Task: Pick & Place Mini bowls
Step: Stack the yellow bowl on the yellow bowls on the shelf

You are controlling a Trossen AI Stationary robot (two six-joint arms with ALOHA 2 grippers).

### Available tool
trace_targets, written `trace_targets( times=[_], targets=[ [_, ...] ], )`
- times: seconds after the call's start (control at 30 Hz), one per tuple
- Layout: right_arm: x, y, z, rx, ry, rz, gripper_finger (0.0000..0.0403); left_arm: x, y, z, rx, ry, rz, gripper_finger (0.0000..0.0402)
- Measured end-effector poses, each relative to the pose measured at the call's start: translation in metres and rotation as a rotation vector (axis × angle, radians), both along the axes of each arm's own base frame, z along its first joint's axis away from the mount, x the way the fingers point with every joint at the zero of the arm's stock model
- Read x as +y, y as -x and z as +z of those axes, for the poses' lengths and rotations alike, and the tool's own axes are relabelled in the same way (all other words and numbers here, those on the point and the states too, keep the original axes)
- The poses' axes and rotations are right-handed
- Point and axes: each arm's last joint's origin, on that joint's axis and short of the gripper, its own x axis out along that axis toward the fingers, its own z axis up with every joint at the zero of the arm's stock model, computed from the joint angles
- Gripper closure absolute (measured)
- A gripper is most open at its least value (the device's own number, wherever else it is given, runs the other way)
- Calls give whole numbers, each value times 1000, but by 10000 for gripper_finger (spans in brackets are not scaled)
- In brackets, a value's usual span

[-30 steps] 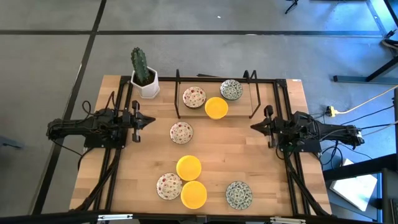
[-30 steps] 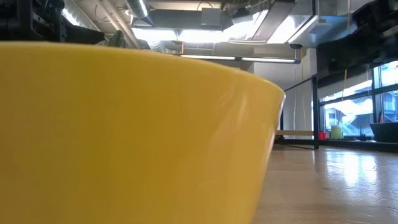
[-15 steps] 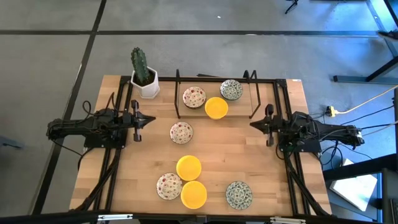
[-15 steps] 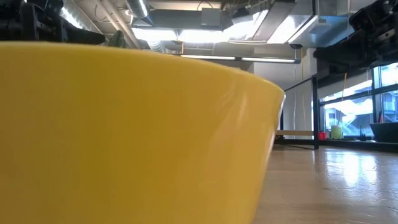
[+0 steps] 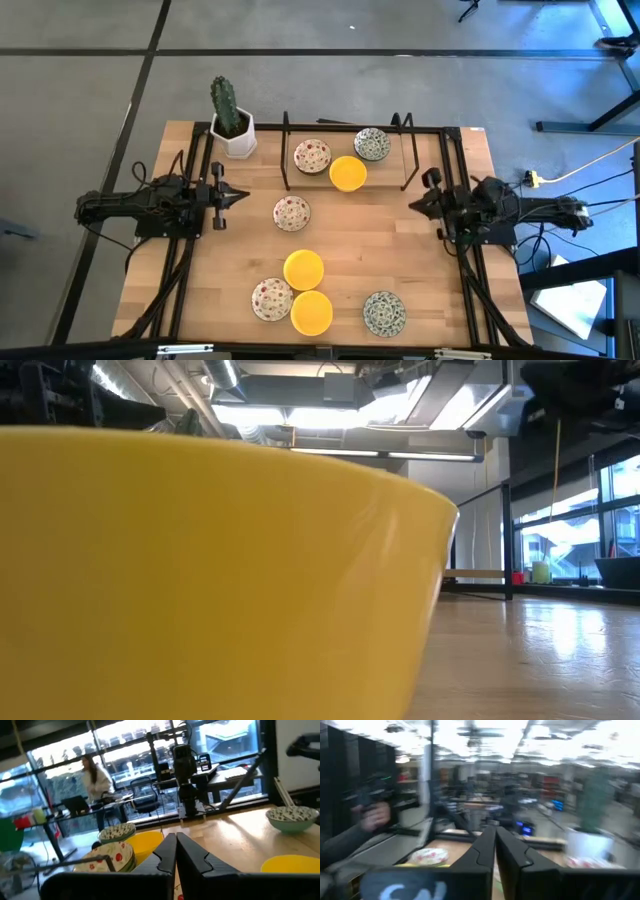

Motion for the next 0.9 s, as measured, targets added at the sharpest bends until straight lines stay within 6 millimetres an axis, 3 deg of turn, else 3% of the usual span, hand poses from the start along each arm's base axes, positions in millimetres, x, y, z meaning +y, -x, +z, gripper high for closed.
trace_targets(
  times=[0.27,0.43,0.67,0.9],
  targets=[
    [10,-27,11,107,17,1,386,-1,1,5,-48,-43,-12,397],
    [29,-55,35,174,44,39,374,-1,1,6,-60,-44,-12,391],
    [62,-108,64,246,181,3,314,-1,1,6,-59,-44,-12,391],
    [90,-164,65,408,262,38,246,-1,1,6,-59,-43,-12,395]
  ],
)
